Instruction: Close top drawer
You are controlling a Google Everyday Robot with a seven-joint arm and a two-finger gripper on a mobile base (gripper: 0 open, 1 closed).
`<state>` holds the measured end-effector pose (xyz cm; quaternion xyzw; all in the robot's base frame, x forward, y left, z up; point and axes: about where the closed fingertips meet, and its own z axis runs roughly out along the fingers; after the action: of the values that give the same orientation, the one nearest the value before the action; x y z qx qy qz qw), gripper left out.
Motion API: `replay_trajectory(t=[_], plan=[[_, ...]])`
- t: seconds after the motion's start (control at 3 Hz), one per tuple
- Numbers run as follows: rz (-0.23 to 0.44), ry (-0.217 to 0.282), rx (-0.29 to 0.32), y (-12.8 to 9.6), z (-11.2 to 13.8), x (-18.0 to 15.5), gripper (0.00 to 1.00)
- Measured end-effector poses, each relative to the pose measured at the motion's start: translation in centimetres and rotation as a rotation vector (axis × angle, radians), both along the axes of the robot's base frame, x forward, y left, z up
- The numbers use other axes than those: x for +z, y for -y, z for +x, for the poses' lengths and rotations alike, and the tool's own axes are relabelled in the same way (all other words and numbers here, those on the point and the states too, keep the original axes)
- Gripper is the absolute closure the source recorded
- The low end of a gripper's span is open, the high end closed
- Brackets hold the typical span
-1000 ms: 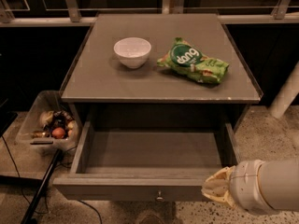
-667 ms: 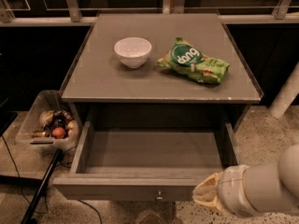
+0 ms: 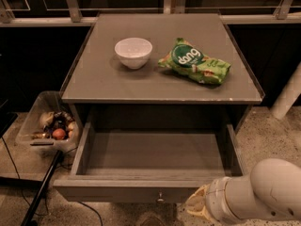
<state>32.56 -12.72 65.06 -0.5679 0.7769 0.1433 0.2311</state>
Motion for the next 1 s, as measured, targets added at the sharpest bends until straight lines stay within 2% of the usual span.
replay_trajectory(t=[0.33,1.0], plan=[[-0.001,0.003,-0.003,0.02,0.11,-0.09,0.82],[-0.001,0.003,-0.003,0.02,0.11,-0.09,0.35]])
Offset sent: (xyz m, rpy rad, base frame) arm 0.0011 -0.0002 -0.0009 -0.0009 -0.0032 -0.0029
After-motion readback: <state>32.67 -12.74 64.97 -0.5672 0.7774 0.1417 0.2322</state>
